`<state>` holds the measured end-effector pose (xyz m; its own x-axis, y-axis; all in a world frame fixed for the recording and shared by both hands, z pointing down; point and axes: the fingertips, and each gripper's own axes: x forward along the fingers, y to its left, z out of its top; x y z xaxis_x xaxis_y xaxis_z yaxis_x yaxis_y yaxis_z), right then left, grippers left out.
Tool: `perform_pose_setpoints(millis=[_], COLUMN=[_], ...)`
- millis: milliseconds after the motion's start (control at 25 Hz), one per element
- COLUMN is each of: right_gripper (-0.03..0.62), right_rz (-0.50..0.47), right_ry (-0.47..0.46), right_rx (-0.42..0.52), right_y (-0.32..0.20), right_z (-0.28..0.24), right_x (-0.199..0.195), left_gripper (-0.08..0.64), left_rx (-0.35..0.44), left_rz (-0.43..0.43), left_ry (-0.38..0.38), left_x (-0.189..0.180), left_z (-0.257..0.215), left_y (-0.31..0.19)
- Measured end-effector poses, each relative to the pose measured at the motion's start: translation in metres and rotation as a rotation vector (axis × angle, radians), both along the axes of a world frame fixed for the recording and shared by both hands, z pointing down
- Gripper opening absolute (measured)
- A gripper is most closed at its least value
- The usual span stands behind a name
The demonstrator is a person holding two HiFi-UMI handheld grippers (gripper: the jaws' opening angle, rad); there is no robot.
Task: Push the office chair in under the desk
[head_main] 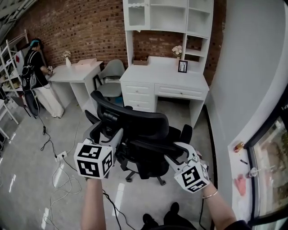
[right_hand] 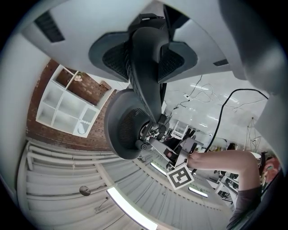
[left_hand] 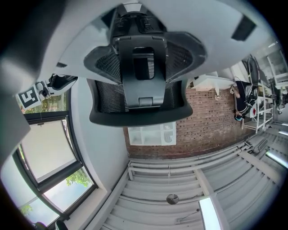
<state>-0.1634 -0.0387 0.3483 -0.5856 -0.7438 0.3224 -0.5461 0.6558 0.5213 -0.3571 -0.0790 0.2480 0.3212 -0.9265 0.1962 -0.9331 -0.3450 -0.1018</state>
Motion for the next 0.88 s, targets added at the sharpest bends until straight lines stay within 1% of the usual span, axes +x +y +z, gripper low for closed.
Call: perform_pose_setpoints(millis=[120,360,640,880], right_gripper=[0.198,0.199,0.202,0.204], right_rz=[-0.02,-0.012,-0.027,-0.051], right_ry=[-0.002,0.002,0.011,0.011], right_rx=[-0.002,-0.005,-0.019,-0.027], right_y=[-0.006,-0.025,-0.06,-0.094], right_z=[0.0,0.003,0.002,0.002], right_x=[0.009,0.037,0.071,0.093], left_gripper=[0.285,0.285,0.285,0.285], left_rx=[-0.006,-0.013,-0.022,-0.03], left_rz=[-0.013,-0.045,-0.09,-0.125], left_ry=[-0.001,0.002,-0.001,-0.002], left_x=[0.008,0.035,0.068,0.089], left_z=[0.0,0.003,0.003,0.002], left_y=[-0.004,-0.021,-0.046,-0.073])
